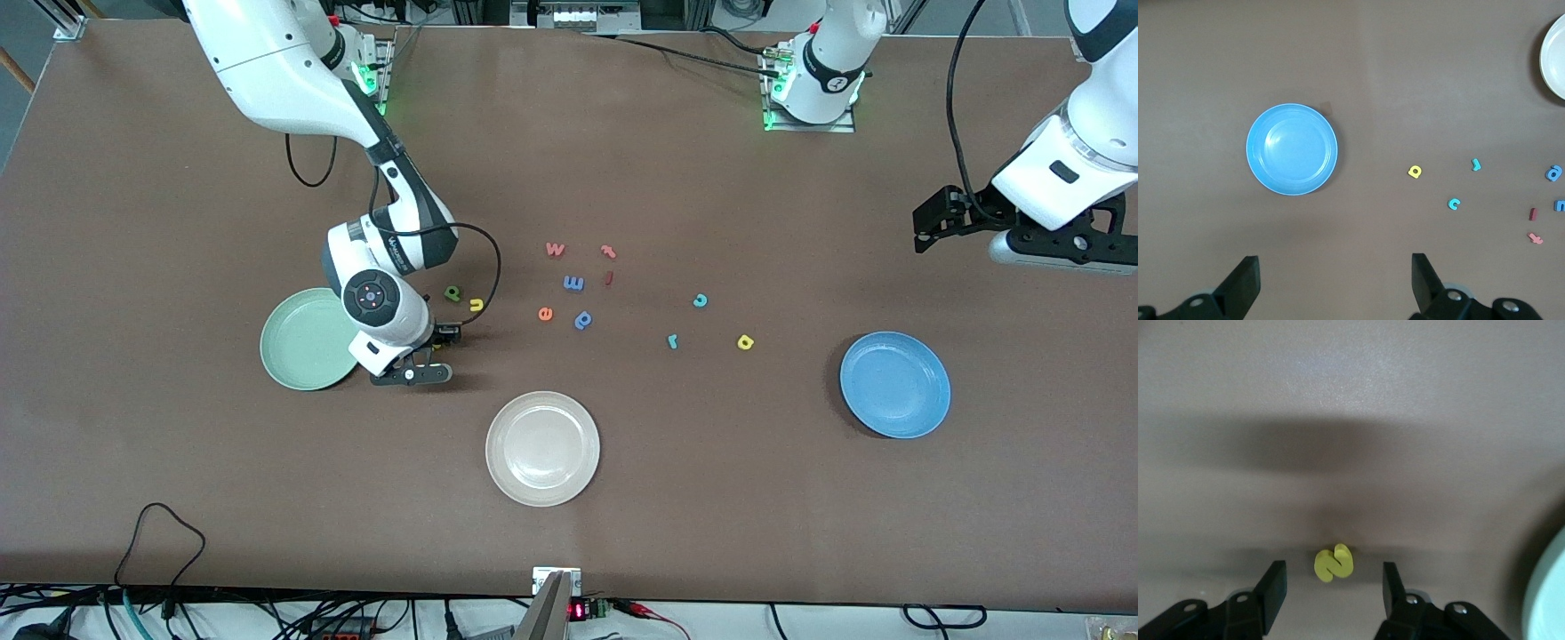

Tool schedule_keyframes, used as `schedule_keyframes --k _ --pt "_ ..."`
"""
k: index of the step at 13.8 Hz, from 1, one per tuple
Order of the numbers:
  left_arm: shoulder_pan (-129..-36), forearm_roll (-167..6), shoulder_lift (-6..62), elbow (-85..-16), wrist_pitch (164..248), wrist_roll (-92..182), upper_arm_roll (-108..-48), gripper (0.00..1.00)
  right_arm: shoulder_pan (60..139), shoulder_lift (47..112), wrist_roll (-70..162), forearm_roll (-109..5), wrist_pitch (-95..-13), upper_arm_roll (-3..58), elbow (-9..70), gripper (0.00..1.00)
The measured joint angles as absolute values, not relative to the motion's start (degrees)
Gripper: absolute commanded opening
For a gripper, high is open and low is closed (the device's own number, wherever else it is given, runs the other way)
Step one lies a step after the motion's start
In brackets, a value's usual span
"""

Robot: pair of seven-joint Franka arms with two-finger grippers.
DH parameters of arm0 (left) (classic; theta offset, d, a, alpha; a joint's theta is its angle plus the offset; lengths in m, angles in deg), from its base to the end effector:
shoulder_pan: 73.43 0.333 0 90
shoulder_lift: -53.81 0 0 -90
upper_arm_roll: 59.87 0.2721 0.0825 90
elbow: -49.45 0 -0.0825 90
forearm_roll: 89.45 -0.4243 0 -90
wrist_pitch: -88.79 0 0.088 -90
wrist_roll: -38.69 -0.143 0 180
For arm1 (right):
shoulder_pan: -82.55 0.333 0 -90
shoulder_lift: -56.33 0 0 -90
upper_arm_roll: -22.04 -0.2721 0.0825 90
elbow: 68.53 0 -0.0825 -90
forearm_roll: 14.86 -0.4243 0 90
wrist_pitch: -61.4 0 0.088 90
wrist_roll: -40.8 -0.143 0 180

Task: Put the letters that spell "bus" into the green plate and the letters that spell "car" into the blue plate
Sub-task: 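Lower the right gripper and grasp the yellow letter S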

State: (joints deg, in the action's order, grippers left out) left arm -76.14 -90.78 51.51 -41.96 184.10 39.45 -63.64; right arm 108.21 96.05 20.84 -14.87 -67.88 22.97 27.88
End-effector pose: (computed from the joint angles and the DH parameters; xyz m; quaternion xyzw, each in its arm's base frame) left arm 0.6105 -0.0657 0.5160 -0.9986 0.0508 -0.0146 0.0093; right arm 0.6006 0.2766 0.0884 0.9973 0.0430 -0.0532 0.0275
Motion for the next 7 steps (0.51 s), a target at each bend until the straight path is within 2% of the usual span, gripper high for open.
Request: schedule_keyframes --k 5,7 --pt "-76.7 -90.8 51.5 -42.0 184.1 39.5 -64.7 1.00 108.3 97.4 20.9 -14.8 -69.1 22.8 27.6 0.42" --pt "-76.7 -90.9 51.5 -42.0 184.1 39.5 -64.7 1.00 108.4 97.4 20.9 -14.8 -69.1 22.8 27.4 0.40"
